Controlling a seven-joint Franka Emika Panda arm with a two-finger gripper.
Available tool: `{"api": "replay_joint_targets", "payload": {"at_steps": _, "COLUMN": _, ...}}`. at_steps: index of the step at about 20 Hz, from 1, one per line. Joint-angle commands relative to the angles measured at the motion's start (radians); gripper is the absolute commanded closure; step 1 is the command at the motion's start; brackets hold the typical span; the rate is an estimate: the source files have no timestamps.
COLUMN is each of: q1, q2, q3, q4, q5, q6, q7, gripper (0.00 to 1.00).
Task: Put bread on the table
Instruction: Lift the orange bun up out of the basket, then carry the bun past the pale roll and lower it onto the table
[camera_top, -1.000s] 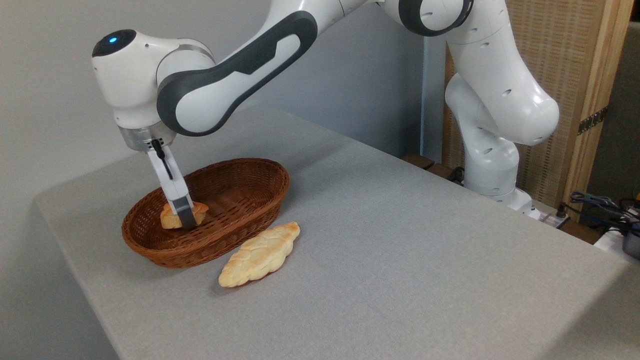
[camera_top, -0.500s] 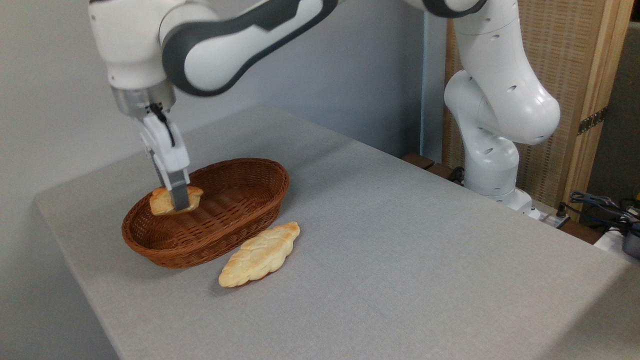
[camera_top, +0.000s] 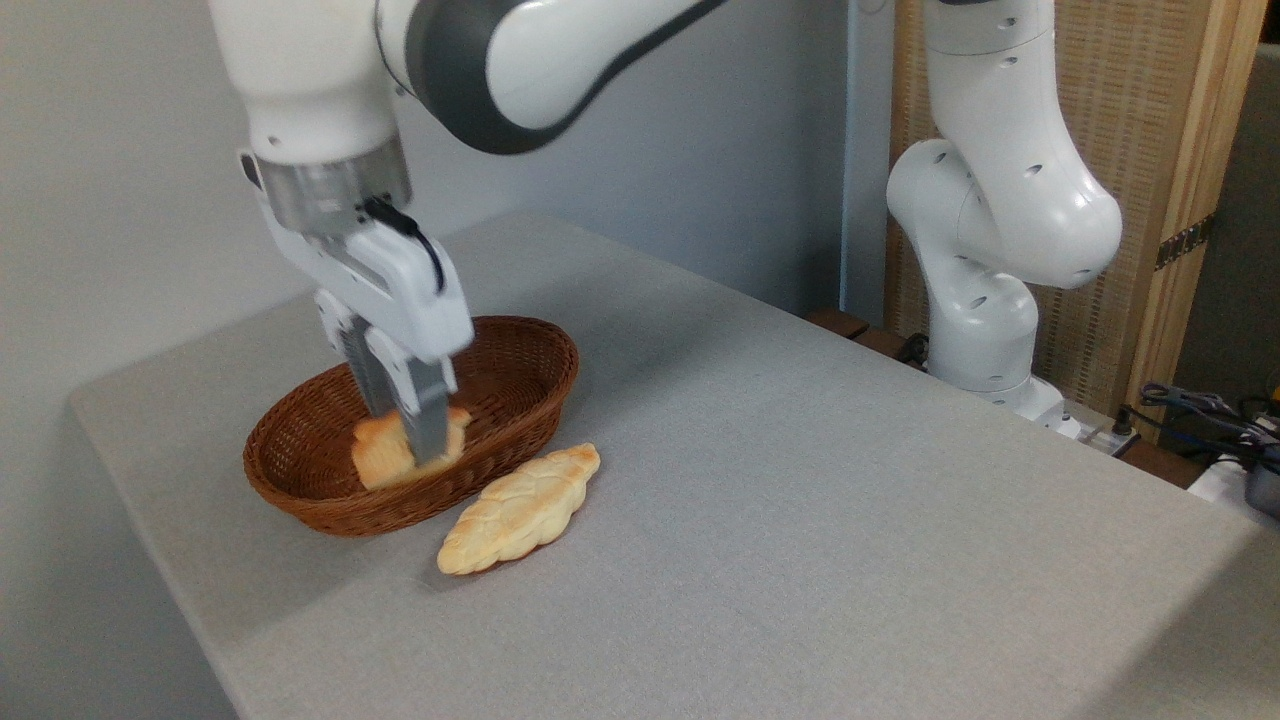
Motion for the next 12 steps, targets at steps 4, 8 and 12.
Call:
{"api": "replay_joint_targets", "payload": {"at_steps": 4, "q1": -0.01, "q2": 0.019, "q3": 0.117, "q4": -0.008, "q5": 0.01, "q6": -0.078, "q7": 0.156, "gripper": 0.14}}
{"api": "replay_joint_targets", "payload": {"at_steps": 8, "q1": -0.008, "q2": 0.042, "q3": 0.15, "q4": -0.012, "q5": 0.013, "q6": -0.08, "q7": 0.168, "gripper": 0.0}}
{"api": "replay_joint_targets", "payload": {"at_steps": 12, "q1": -0.003, "q2": 0.054, "q3": 0.151, "q4": -0.015, "q5": 0.013, "q6": -0.101, "q7": 0.179, "gripper": 0.0}}
